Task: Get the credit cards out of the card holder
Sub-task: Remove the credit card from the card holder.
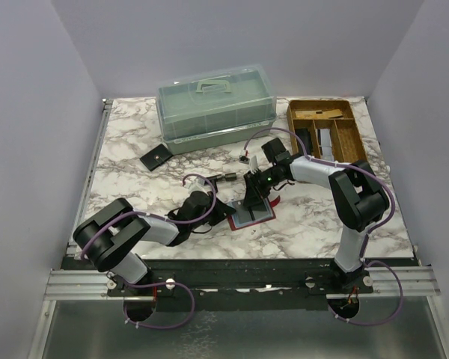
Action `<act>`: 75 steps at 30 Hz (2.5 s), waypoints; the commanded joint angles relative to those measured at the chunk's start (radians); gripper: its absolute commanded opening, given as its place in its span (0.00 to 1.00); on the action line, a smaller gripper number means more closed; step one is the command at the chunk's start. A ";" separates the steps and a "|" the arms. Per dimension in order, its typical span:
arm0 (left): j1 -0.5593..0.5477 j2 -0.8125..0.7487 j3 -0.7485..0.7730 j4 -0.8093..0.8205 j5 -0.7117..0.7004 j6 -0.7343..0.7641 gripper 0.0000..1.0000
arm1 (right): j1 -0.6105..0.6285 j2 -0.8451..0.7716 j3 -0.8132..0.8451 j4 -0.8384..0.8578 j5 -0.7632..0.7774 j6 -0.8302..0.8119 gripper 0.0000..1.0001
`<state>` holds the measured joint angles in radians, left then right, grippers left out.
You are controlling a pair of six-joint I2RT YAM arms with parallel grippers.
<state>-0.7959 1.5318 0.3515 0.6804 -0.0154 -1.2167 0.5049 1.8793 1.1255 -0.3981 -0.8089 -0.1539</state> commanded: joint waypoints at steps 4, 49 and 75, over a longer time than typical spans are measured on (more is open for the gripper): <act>-0.005 -0.076 -0.023 0.012 -0.006 0.023 0.30 | 0.006 -0.006 0.025 -0.024 0.039 -0.007 0.25; -0.002 -0.019 0.033 -0.049 0.049 0.021 0.40 | -0.009 0.023 0.046 -0.064 0.185 -0.027 0.11; -0.003 0.063 0.168 -0.258 0.061 0.037 0.37 | -0.009 0.033 0.049 -0.071 0.182 -0.025 0.11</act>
<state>-0.7959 1.5558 0.5037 0.4458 0.0254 -1.1923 0.5018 1.8805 1.1568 -0.4332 -0.6624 -0.1654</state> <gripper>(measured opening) 0.366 0.117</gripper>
